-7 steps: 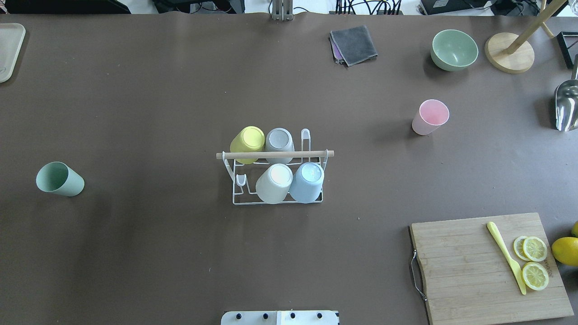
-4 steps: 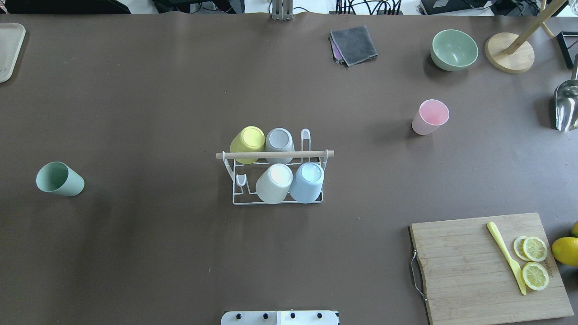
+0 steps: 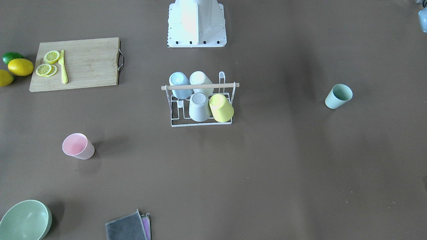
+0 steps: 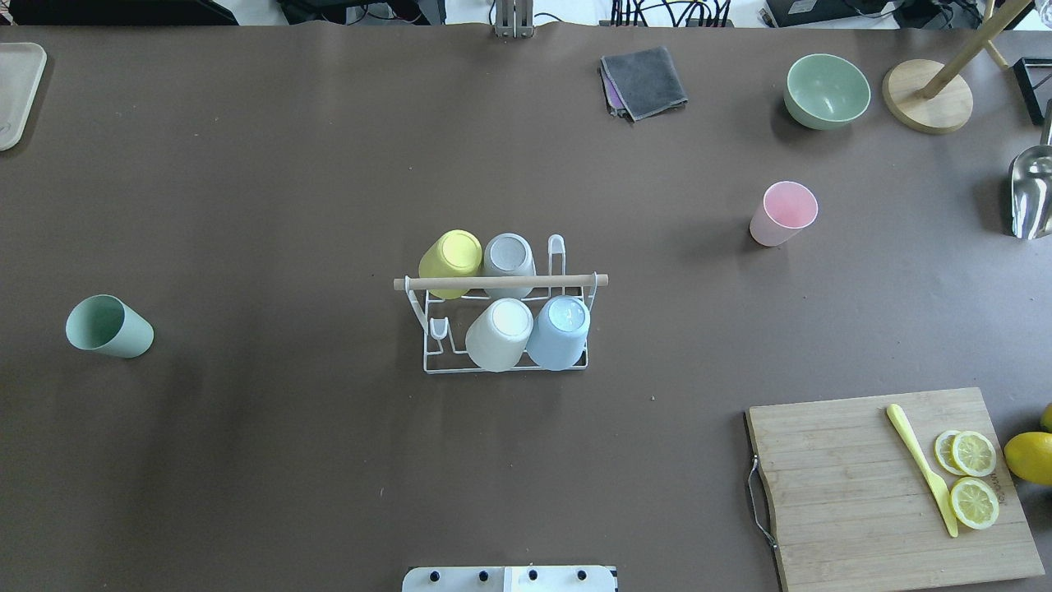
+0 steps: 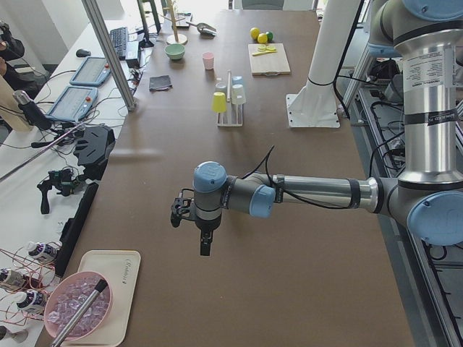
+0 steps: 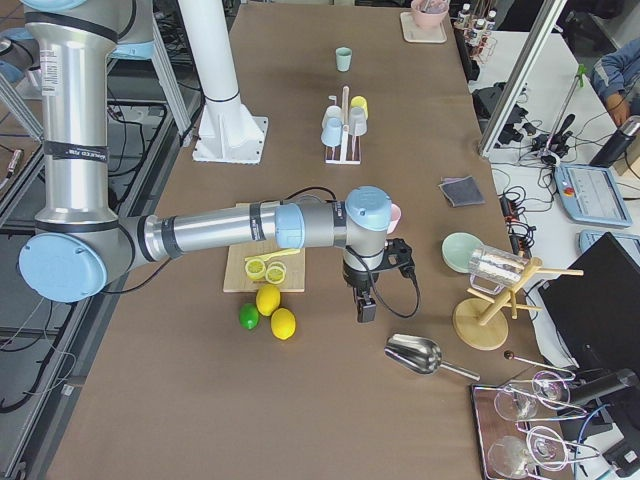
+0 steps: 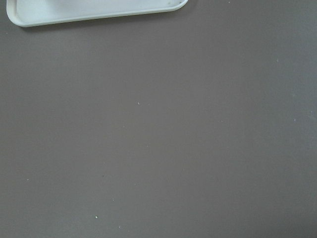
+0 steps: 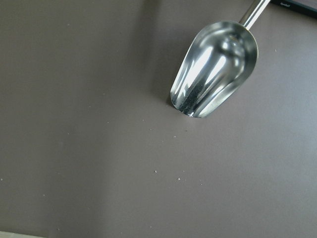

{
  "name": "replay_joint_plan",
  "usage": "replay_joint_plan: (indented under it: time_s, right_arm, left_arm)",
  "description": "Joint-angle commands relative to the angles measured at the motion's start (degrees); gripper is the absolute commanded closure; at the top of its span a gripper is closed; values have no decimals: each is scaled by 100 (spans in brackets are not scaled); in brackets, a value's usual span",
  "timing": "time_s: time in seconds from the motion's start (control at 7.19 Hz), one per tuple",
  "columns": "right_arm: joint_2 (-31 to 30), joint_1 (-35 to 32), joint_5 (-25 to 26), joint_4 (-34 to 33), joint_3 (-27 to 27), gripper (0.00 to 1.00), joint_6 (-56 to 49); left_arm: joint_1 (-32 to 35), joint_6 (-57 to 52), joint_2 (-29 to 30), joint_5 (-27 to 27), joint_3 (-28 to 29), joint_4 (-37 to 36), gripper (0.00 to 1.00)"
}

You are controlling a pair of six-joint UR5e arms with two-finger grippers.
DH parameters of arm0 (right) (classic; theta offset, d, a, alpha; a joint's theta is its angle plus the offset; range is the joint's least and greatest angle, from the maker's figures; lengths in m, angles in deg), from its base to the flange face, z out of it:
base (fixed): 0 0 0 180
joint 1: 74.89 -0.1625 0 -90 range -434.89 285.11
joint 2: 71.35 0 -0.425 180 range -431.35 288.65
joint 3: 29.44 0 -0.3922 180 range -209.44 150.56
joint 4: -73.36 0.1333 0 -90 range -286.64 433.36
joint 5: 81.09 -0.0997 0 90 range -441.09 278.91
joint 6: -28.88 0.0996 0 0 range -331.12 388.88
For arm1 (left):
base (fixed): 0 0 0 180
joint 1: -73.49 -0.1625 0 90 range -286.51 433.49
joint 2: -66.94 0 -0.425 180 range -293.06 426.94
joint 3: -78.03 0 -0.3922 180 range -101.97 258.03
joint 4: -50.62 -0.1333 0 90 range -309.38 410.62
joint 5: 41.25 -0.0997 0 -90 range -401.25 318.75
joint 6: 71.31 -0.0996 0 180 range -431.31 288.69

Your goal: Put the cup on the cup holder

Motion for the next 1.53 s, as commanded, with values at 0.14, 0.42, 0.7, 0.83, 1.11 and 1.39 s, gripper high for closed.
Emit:
replay_joint_plan:
  time_s: [0.14,0.42,0.7,0.83,1.11,1.39]
  right_arm:
    - [429,918,373,-639,-379,0,-11]
    - [1263,1445,707,-1694,-407,0,-28]
    - [1758,1990,1164,-2041,-389,0,-20]
    - [1925,2133,1192,-2033,-354,0,-2]
    - [2241,2440,1227,-2041,-188,0,-2]
    - [2592,2511,1122,-2006,75,0,-11]
  left_arm:
    - [0,0,-1,0,-12,0,2]
    - [0,0,-1,9,-20,0,2]
    - [0,9,34,139,-38,9,2]
    - [0,26,61,619,75,9,2]
    - [-9,35,105,694,85,9,2]
    - [-9,0,587,799,252,-358,2]
